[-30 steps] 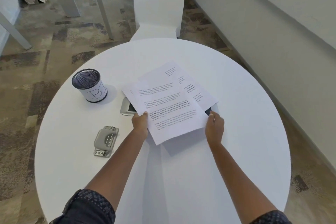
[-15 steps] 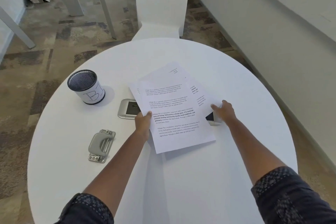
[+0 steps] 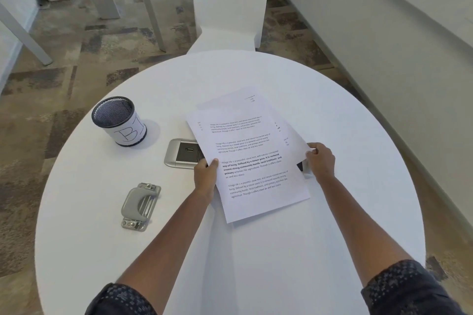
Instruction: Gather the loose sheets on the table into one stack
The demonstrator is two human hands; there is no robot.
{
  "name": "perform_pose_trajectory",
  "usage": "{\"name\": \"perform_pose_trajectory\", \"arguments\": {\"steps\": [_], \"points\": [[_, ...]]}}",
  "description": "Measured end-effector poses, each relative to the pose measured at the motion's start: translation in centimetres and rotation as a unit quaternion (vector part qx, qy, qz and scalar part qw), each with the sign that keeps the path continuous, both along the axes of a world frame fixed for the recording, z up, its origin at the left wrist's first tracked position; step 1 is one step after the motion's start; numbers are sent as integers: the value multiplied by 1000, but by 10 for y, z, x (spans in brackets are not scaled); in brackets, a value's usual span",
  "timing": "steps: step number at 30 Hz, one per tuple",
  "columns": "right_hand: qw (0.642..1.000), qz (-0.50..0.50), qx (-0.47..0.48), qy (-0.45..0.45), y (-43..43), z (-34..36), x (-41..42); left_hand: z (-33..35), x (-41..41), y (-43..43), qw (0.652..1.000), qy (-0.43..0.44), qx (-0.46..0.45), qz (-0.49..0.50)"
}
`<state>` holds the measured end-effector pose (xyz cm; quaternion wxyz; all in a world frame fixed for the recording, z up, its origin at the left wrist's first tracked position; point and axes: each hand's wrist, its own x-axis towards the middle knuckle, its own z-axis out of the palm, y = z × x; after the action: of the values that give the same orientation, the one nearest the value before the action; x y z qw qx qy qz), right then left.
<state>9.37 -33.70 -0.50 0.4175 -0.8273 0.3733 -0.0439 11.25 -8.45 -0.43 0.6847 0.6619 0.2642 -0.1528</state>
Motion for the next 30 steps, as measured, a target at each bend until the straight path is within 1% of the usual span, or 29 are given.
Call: {"name": "perform_pose_trajectory", "arguments": {"steps": [2, 3, 6, 8, 10, 15, 19, 22, 24, 26, 30], "points": [[997, -35, 66, -6, 3, -3, -14, 0, -1, 0, 1000, -6, 25, 12], [992, -60, 114, -4, 3, -6, -23, 0, -2, 0, 999, -8, 41, 20], [964, -108, 245, -1, 9, -11, -56, 2, -8, 1, 995, -6, 89, 51], [948, -112, 300, -2, 20, -2, -82, 5, -14, 2, 993, -4, 103, 60], [937, -92, 338, 4, 31, 10, -108, 8, -18, 3, 994, -7, 98, 51], [924, -37, 375, 59, 44, 10, -154, 14, -38, 7, 997, 18, 65, -24], [917, 17, 381, 117, 46, 10, -178, 16, -49, 14, 994, 41, 68, -68], [913, 52, 374, 156, 44, 14, -192, 18, -55, 20, 994, 59, 24, -94], [910, 60, 370, 175, 44, 14, -198, 21, -61, 23, 990, 60, -10, -129], [912, 35, 375, 161, 43, 13, -199, 22, -66, 26, 986, 48, -20, -158], [910, -36, 407, 71, 48, 13, -195, 23, -73, 34, 982, 34, -21, -184]]}}
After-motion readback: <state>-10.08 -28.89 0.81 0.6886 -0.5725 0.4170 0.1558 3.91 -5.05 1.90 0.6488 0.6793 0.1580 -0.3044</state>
